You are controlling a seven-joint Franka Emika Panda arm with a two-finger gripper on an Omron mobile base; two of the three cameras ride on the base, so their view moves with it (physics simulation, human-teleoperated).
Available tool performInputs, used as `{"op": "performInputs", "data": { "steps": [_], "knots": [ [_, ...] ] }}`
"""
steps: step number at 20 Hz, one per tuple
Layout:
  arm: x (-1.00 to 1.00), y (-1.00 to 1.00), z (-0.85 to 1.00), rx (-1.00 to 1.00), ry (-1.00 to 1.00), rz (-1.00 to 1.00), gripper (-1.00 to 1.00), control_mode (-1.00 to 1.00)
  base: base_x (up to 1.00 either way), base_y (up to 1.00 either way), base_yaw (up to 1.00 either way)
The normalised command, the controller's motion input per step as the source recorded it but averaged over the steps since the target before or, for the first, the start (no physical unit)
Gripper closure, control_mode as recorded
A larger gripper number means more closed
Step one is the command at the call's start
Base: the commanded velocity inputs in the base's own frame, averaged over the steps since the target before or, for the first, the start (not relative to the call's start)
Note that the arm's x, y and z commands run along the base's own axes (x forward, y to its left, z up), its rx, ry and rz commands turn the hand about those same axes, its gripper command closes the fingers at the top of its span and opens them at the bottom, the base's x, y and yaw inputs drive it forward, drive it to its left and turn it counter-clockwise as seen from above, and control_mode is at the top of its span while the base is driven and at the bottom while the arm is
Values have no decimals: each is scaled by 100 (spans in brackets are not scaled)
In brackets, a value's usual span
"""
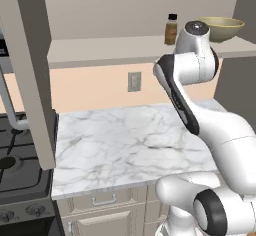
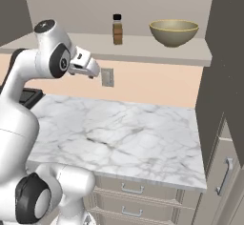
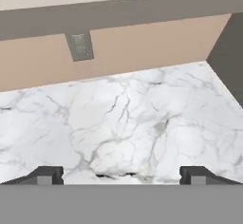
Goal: Take the cinnamon bottle from the cabinet and place it on the dining table, next to the plate with the cupcake. Then take the chocolate from the dining counter and place it on the cupcake plate.
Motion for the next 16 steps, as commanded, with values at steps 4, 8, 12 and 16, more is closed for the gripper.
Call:
{"op": "performInputs", "data": {
  "steps": [4, 8, 12, 16],
  "knots": [
    [18, -1, 86, -4, -29, -41, -100, -100, 0, 0, 0],
    [15, -41, 64, 2, -13, -19, -100, -100, 0, 0, 0],
    [26, -58, 76, 11, 0, 13, -100, -100, 0, 0, 0],
    [46, -32, 54, 10, -3, 18, -100, -100, 0, 0, 0]
  ]
}}
